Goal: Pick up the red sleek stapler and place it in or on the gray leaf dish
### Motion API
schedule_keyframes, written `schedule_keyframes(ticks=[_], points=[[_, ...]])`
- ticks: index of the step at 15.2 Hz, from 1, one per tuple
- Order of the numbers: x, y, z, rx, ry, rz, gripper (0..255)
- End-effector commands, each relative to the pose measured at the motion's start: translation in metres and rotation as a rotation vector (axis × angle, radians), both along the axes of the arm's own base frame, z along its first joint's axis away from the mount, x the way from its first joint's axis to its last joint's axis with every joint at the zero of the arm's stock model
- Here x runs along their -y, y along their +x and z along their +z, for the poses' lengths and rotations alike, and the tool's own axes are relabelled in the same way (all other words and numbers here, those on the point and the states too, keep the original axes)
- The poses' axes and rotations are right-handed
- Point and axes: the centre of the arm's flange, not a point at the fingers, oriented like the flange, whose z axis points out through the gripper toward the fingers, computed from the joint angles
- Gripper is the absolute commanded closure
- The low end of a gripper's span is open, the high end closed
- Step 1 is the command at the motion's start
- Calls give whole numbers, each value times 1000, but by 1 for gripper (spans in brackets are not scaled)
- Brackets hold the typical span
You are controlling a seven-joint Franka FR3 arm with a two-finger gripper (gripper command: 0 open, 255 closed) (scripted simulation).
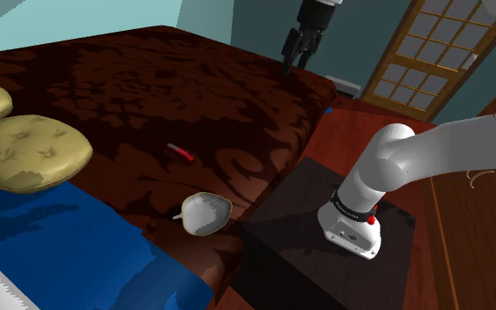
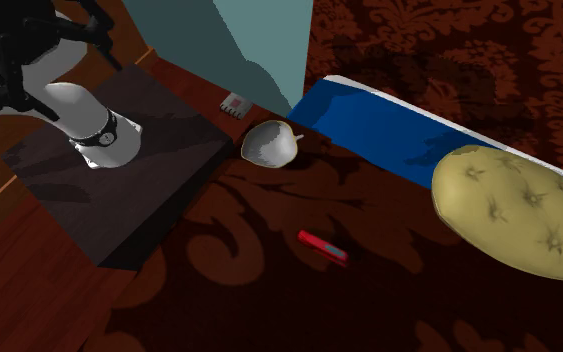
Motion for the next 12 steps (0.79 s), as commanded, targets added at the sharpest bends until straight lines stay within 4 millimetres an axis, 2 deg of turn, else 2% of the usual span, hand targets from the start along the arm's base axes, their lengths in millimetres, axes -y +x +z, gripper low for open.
schedule_keyframes(ticks=[1,12], points=[[0,0,0,0,0,0,0],[-27,95,-107,2,-3,52,0]])
